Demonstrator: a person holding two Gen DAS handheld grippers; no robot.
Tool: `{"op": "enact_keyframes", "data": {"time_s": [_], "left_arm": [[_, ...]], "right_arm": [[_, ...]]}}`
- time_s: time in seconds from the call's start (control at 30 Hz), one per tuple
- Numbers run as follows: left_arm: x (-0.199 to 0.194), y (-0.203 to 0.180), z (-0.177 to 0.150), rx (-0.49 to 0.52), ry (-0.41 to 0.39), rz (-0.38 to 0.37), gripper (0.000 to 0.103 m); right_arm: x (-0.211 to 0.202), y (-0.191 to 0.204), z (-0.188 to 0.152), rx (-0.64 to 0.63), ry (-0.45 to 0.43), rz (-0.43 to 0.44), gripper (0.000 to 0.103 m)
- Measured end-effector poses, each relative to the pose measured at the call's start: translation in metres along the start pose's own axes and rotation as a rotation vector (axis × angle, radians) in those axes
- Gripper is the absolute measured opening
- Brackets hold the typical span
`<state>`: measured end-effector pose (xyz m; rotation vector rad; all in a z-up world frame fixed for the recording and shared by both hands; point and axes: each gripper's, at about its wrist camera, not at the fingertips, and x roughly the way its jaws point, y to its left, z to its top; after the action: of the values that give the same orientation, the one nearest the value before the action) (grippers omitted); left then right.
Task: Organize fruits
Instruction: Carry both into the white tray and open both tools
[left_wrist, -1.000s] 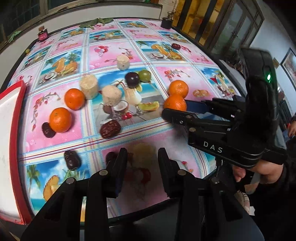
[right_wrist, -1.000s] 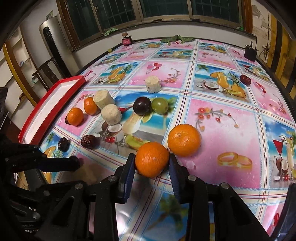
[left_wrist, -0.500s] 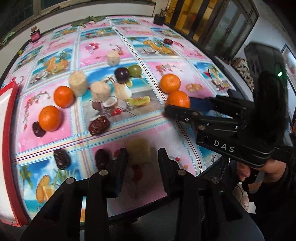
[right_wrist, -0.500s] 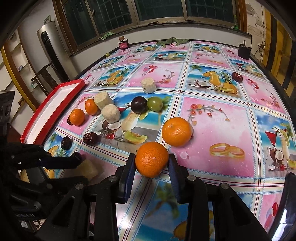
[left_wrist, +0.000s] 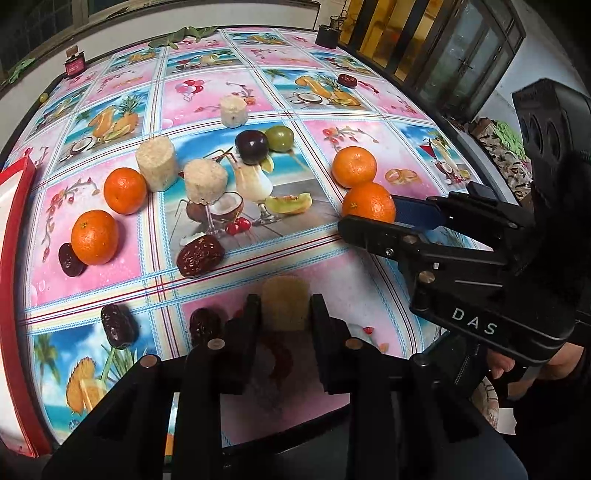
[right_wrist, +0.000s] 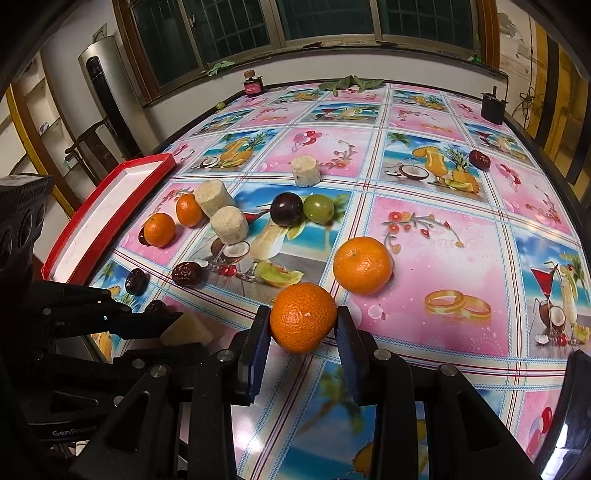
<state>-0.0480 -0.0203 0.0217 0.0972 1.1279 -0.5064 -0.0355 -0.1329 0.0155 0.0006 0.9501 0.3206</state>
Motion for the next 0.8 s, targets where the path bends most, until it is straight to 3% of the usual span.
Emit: {"op": "enact_keyframes", "data": {"time_s": [0.8], "left_arm": [[-0.043,0.045,-0.006,-0.066,-0.081,0.124,0.024]], "right_arm": [[-0.008,0.059,0.023,-0.120,-0.039,0.038,0.036]]}}
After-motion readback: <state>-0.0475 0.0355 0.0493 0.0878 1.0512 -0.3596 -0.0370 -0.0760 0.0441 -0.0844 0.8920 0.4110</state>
